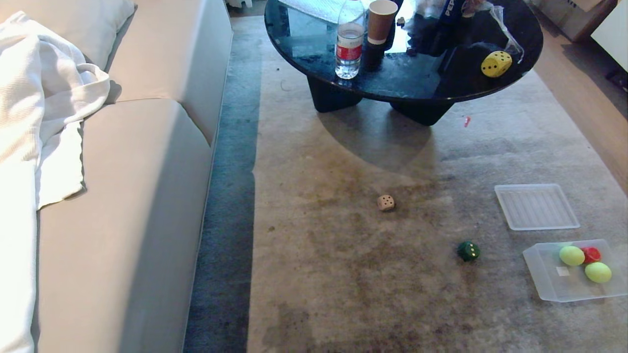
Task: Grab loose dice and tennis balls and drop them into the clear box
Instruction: Find toys out of the box
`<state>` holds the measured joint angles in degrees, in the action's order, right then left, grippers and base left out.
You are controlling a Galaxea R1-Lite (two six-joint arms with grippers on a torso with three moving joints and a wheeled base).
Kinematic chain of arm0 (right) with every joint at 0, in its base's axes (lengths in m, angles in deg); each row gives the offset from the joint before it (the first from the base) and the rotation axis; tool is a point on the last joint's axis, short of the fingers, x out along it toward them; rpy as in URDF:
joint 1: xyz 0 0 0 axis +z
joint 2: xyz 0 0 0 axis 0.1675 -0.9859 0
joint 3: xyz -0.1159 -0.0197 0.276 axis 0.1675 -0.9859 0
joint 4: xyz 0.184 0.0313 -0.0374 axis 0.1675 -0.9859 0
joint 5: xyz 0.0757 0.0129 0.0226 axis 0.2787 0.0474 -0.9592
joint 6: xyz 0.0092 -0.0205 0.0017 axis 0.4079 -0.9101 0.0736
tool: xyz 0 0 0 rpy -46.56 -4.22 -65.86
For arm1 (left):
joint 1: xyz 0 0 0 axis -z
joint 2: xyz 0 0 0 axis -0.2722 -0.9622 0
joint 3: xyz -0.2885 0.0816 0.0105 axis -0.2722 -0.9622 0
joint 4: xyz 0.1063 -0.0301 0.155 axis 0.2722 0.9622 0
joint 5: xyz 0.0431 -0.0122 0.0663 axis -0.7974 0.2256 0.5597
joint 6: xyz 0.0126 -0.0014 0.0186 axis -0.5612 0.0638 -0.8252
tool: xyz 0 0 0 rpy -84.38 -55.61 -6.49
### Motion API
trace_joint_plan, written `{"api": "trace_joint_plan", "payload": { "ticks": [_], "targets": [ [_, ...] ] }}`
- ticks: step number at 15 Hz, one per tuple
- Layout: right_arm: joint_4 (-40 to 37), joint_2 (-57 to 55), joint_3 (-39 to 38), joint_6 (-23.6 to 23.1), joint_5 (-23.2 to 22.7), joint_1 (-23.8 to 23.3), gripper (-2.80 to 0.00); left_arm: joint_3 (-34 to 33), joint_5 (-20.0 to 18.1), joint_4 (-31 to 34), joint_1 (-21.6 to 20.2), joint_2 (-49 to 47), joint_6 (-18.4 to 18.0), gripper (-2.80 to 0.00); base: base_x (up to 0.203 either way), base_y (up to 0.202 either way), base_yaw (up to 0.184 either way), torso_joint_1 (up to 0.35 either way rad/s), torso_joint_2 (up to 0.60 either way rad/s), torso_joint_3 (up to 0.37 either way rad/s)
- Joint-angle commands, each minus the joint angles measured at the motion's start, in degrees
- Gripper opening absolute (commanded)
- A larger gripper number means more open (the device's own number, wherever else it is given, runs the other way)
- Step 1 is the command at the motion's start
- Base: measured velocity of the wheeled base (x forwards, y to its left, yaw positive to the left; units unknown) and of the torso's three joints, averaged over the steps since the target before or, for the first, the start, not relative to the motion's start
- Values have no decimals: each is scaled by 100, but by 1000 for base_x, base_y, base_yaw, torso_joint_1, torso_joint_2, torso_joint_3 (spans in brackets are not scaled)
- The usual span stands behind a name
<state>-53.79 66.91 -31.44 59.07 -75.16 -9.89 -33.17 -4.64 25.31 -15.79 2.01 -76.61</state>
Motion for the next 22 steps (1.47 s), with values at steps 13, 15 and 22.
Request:
{"api": "trace_joint_plan", "payload": {
  "ticks": [13, 15, 22],
  "targets": [
    [4, 2, 0, 4, -2, -2, -280, 0, 2, 2, 0, 0, 10, -280, 0, 0, 0, 3, 3, -183],
    [13, 2, -9, 4, 7, -2, -280, 0, 2, 10, 0, 0, 28, -280, 0, 0, 0, 1, -1, -24],
    [4, 2, 0, -5, -2, -2, -280, -9, 2, 10, 0, 0, 28, -280, 37, 20, 0, 1, 0, 1]
  ]
}}
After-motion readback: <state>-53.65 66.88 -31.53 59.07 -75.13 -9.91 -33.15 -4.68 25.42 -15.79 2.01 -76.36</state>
